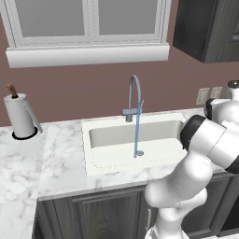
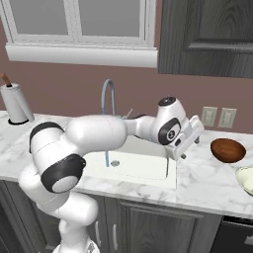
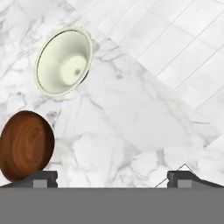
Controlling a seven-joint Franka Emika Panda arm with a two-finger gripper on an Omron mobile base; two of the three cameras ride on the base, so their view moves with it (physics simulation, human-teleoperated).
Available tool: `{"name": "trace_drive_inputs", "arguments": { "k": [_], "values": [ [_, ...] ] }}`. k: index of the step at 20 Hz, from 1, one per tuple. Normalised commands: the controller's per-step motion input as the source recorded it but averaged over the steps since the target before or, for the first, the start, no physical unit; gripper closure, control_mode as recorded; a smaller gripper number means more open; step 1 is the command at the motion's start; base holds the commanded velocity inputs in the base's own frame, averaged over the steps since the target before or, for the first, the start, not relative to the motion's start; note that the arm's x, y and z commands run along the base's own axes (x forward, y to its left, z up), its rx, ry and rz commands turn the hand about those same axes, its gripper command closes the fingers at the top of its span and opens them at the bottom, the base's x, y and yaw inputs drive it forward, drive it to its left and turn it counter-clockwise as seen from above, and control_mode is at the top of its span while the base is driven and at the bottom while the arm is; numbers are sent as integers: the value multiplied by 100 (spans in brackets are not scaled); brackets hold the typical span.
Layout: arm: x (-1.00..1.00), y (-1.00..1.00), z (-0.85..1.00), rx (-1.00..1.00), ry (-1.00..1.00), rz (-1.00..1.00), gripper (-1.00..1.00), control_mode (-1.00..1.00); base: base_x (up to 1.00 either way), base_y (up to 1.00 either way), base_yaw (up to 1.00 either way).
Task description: Rinse each bowl for a few seconds and place them down in the sink or on the counter.
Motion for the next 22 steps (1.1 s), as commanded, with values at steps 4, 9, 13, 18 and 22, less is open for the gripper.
{"name": "trace_drive_inputs", "arguments": {
  "k": [4,9,13,18,22],
  "values": [
    [17,-17,-21,2,0,0,-100,-100,0,0,0],
    [20,-16,-16,1,0,0,-100,-100,0,0,0],
    [24,-16,-10,0,0,0,-100,-100,0,0,0],
    [22,-17,-7,1,0,0,-100,-100,0,0,0],
    [18,-18,-16,4,1,0,-100,-100,0,0,0]
  ]
}}
